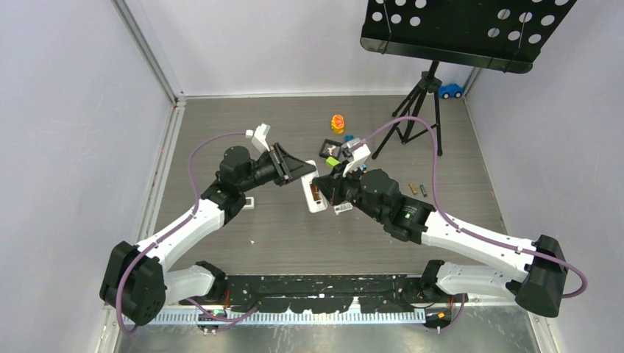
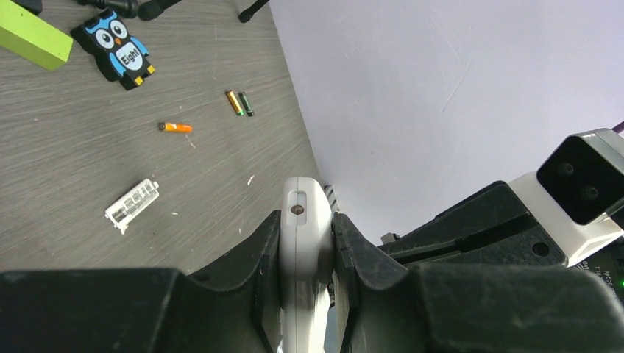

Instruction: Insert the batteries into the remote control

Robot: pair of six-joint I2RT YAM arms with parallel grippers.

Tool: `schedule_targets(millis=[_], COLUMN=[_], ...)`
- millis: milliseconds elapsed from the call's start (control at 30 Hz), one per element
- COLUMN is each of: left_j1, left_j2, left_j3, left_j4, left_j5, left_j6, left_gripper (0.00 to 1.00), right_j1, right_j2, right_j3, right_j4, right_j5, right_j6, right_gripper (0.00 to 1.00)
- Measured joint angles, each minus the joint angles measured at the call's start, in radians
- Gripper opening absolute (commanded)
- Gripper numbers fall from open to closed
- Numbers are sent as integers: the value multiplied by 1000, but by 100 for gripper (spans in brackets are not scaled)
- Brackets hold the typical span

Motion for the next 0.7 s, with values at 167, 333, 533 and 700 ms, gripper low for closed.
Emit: schedule_targets(millis=[167, 333, 533, 700], left_j1=[2, 2, 5, 10], left_j2=[0, 6, 14, 14], left_j3=[0, 0, 2, 2], left_j4=[-26, -50, -75, -81], left_j5=[3, 2, 2, 1], left_j6=[-7, -18, -32, -34], left_gripper=[0, 0, 0, 0], right_j1=[0, 1, 2, 2], right_j2=[15, 21, 21, 21], right_j3=[-17, -31, -49, -49], right_j4=[41, 53, 48, 34], right_j5=[6, -11, -53, -80], right_j6=[-14, -30, -33, -21], right_gripper=[4, 11, 18, 24])
